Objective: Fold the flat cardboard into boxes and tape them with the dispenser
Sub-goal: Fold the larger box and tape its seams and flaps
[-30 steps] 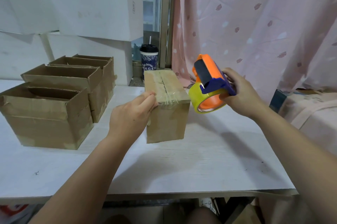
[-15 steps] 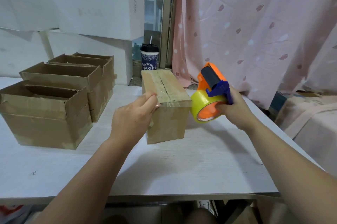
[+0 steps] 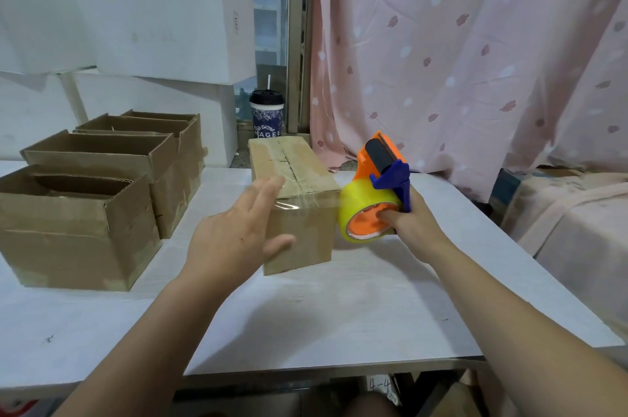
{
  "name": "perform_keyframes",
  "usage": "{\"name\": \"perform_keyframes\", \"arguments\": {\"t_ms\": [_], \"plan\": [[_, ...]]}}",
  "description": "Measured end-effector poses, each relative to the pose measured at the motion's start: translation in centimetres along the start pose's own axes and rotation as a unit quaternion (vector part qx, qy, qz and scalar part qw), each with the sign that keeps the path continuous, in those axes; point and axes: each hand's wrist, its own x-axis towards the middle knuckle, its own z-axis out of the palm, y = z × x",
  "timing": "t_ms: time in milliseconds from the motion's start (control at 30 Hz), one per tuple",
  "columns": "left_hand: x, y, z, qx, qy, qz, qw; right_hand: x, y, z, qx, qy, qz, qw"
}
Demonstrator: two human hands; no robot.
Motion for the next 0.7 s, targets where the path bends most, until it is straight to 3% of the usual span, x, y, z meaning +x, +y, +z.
{"name": "perform_keyframes", "arguments": {"t_ms": [233, 367, 567, 700], "plan": [[-0.6, 3.5, -0.3, 0.206, 0.015, -0.097, 0.974, -1.2, -0.9, 2.1, 0.006, -0.003, -0.016, 1.0], [-0.3, 5.6, 0.6, 0.163, -0.021, -0.084, 0.983, -2.0, -0.9, 3.7, -0.01, 0.015, -0.033, 0.999], [0.9, 4.9, 0.5, 0.092, 0.01, -0.125, 0.988, -3.0, -1.9, 4.0, -0.058, 0.053, -0.086, 0.993], [1.2, 4.0, 0.5, 0.02, 0.031, -0.134, 0.99, -3.3, -3.5, 4.4, -0.197, 0.02, -0.123, 0.972]]}}
